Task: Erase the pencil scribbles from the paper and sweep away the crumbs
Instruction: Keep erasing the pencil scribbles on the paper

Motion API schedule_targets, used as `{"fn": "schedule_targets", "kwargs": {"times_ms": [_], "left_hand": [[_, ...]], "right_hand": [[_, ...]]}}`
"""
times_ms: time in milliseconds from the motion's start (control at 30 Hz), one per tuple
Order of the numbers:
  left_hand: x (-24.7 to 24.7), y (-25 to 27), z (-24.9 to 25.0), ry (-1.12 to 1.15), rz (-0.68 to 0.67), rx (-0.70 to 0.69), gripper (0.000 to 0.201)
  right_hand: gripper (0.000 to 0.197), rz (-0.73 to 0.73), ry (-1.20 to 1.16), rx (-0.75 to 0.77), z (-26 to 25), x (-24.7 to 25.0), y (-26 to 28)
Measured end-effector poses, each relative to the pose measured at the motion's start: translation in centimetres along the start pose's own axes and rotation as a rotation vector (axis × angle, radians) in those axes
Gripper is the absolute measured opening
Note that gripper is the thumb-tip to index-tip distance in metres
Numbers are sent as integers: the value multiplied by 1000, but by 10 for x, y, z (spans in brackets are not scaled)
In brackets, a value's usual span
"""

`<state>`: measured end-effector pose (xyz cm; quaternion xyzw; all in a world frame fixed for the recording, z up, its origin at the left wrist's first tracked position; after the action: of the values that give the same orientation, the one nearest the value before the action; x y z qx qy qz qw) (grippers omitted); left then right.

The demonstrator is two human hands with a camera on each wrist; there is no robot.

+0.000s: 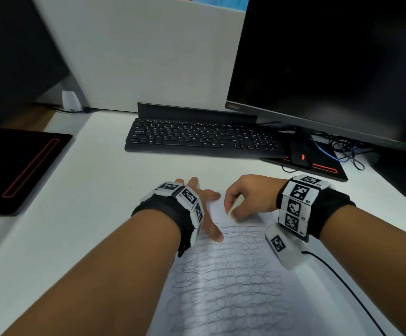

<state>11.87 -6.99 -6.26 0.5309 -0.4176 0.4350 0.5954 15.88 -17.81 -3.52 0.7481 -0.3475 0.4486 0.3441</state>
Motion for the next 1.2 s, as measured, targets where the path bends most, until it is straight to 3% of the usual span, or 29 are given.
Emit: {"fn": "schedule_targets", "kwargs": {"times_ms": [67,167,300,433,567,700,833,967,1200], "left_hand": [[-1,-1,1,-11,0,-6,106],[-1,-1,2,-7,-1,-7,105],[0,-1,1,-13,-8,1,106],[0,0,2,-5,4,-4,105],[0,0,1,-1,3,-8,105],[1,-1,2,8,21,-21,104],[-1,-3,0,10,3,-17,105],[-2,-3,1,5,14,-19,105],[2,4,2,-1,1,-34,104]], "right_hand": [[10,-31,8,10,-1,-4,2],[9,85,24,-12,8,10,-2],[9,-42,14,13,2,-4,3],[9,87,29,-8,11,12,-3],[8,-31,26,5,7,-2,3],[8,113,33,-31,20,16,-3],[10,-30,55,8,12,1,3],[11,152,77,-37,23,20,-2],[14,100,176,-20,7,12,-4]]}}
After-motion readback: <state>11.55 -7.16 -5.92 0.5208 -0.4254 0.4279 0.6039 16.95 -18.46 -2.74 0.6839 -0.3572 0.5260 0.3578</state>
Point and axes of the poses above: each hand's wrist, its own y-axis away from the middle knuckle, its own x-axis out of the back of the hand, z = x × y, the point moved 9 cm from there along -y, towards the middle knuckle, and after that the axes turned 15 degrees about z, right-handed, at the moved point
